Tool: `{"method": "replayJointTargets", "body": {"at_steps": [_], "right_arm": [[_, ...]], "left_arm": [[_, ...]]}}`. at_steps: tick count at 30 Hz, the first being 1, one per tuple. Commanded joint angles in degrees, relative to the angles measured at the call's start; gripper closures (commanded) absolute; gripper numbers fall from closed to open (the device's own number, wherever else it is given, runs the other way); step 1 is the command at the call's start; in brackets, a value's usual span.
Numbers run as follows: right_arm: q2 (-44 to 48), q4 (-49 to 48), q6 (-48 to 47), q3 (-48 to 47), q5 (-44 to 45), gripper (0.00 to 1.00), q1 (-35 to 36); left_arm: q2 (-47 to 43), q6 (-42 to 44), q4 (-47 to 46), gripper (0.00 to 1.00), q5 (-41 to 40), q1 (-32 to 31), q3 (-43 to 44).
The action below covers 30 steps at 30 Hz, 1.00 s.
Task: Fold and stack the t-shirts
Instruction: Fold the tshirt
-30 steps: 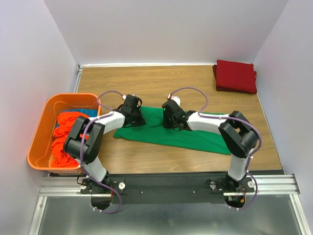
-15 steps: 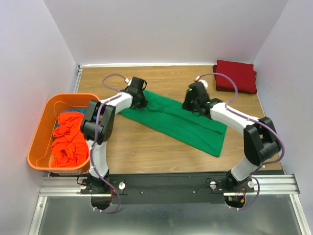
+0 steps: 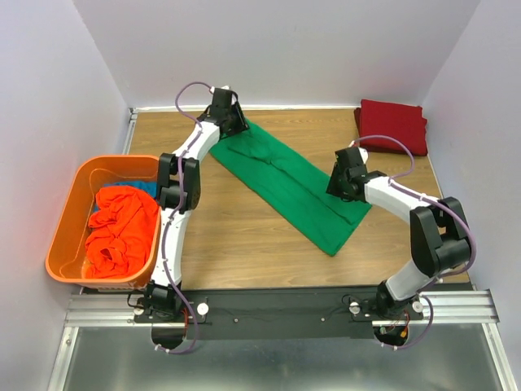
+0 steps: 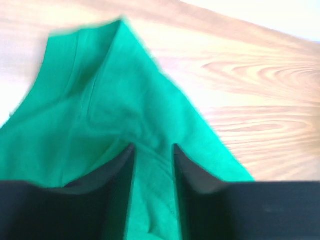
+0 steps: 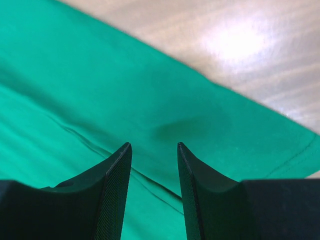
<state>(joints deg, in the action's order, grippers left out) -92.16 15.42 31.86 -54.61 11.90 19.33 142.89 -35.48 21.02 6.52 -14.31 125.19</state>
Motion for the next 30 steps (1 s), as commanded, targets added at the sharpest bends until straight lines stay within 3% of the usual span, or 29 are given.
{"method": "replayJointTargets", "body": {"at_steps": [1,7,10,15,20,25,30], "right_arm": [[-1.70,1.63,-1.71,3.10,-0.65,0.51,0.00],[-1.97,1.19,0.22,7.58,-6.09,0.51,1.49],[1.01,0.58,3.90,10.83,-6.62,0.51,5.62],[4.98,-1.88,11.99,12.60,-10.84,0.50,17.39],[-1.17,-2.06,12.44,2.68,-14.62,0.50,30.21],[-1.36,-0.83,11.57,-0.93,-9.12,0.49,30.24],[-1.52,-0.21,7.26,-8.73,-7.15,0.50,22.63]], "left_arm": [[-5.07,2.53,-7.30,0.50,8.76,0.94,-0.81],[-11.66,1.65,-8.89,0.50,10.70,1.82,-4.50],[-15.35,0.42,-9.50,0.50,9.12,2.00,-9.16],[-19.13,-1.34,-9.86,0.50,7.45,2.88,-14.97],[-19.32,-0.82,-6.87,0.51,4.03,3.14,-15.41],[-19.05,0.33,-5.02,0.56,2.88,3.14,-18.04],[-21.41,-0.81,-5.89,0.75,2.18,2.18,-23.91]]}}
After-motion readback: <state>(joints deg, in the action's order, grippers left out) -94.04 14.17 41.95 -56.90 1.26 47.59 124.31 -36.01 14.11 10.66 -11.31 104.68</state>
